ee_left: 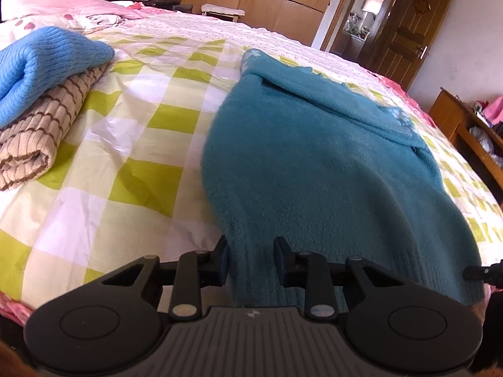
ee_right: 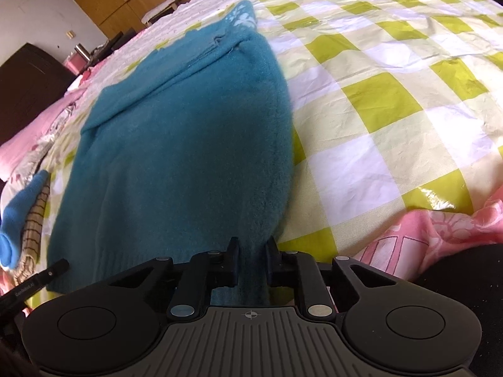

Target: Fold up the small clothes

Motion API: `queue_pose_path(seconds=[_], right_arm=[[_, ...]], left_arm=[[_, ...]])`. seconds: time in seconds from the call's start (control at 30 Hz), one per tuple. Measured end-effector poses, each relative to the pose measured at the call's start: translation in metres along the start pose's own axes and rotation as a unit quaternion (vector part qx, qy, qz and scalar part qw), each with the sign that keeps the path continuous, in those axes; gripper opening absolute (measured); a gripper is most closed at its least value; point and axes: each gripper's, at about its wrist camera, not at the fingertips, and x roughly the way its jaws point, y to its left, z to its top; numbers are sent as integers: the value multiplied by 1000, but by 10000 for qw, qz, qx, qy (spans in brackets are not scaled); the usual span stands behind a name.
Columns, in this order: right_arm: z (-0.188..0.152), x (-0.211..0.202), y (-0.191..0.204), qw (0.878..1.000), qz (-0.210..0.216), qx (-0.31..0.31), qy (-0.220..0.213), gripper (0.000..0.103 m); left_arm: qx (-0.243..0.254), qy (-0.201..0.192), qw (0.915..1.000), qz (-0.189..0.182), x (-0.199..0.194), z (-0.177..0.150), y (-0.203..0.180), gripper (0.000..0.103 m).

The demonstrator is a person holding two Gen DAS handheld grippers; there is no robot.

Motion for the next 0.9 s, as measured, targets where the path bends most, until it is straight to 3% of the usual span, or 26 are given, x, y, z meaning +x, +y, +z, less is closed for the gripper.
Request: queue_pose_path(seconds=[0.17,0.37,0.43,0.53,0.9], right_arm=[[1,8,5,9999,-94,-92,19,21],[2,10,6,9999,-65,-135,16,18],[2,7,3,10000,33,-43,7,14],[2,-1,1,9995,286,118,-117,13],[16,-12,0,9857,1351,893,-465,12]], left_arm=[[-5,162,9999,-6,8,2,1,34],[188,148,9997,52,9,3,-4,35],[162,108,9998,62,6,3,-4,26],[-32,13,10000,-59,0,7,1,20],[-613,-124,9951,-768,-1,26,9,18]])
